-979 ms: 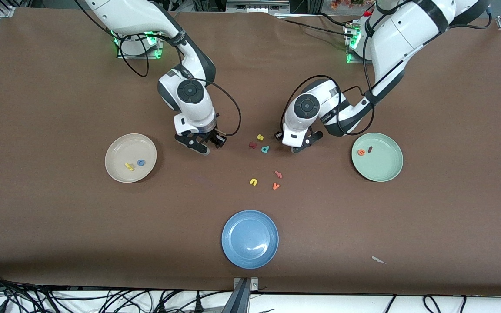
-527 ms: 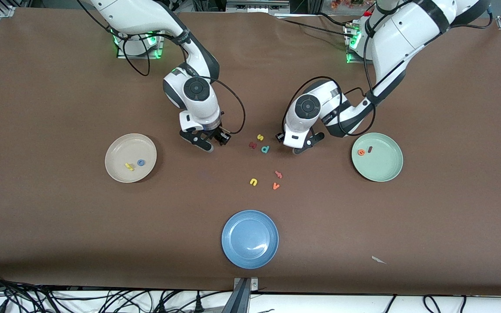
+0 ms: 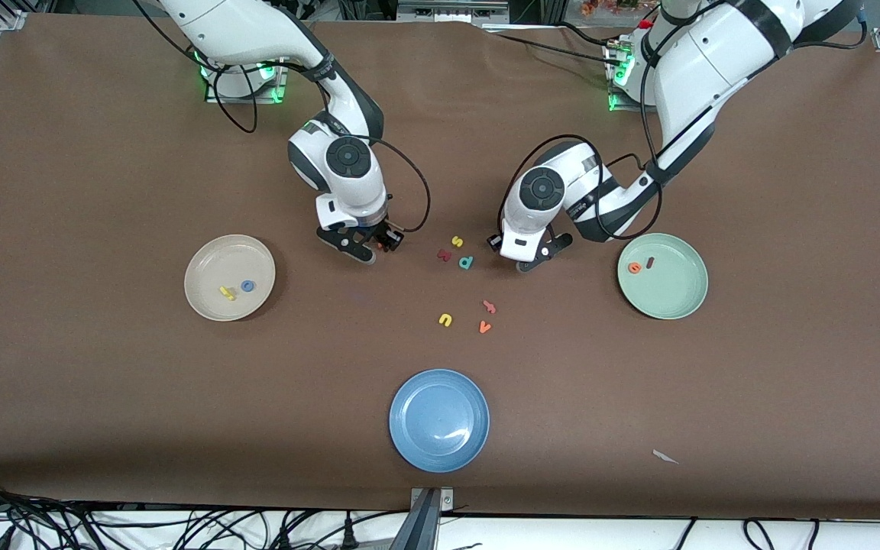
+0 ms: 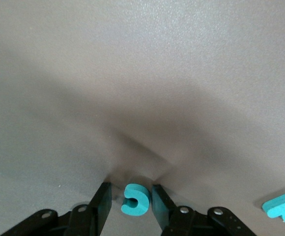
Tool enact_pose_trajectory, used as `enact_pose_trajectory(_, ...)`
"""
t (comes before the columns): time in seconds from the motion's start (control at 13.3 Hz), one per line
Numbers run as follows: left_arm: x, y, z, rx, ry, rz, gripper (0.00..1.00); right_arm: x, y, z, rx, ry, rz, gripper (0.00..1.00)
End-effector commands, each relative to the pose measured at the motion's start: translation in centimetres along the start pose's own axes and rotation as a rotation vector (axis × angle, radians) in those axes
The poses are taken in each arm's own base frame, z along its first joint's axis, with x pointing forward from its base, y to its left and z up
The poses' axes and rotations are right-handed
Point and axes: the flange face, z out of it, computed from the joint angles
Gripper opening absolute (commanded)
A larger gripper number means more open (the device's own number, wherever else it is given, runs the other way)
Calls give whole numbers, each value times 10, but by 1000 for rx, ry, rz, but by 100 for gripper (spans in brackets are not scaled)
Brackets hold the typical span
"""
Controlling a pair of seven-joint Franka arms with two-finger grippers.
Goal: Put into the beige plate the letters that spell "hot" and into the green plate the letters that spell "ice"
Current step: 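Drop the teal letter on the green plate while the right gripper drops orange on beige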
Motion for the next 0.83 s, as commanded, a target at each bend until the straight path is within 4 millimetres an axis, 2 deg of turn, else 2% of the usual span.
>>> enact_pose_trajectory(0.0,3,-5,12,18,29,1,34,-8,3,4,5,13,7,50)
enact_pose_trajectory(0.23,4,-5,11,19,30,-1,2,-14,3,7,19,12,3,49)
enact_pose_trajectory(0.38,7,-4,8,18,35,6,0,-14,3,8,19,11,2,46)
enact_pose_trajectory(0.53,15,-3,-1,5,42,-4,0,-15,4,10,16,9,4,38)
enact_pose_trajectory(0.68,32,-8,-20,30,56,9,0,-15,4,10,16,9,5,28)
enact_pose_trajectory(0.75,39,-11,-36,55,56,53,0,-15,4,10,15,9,2,24)
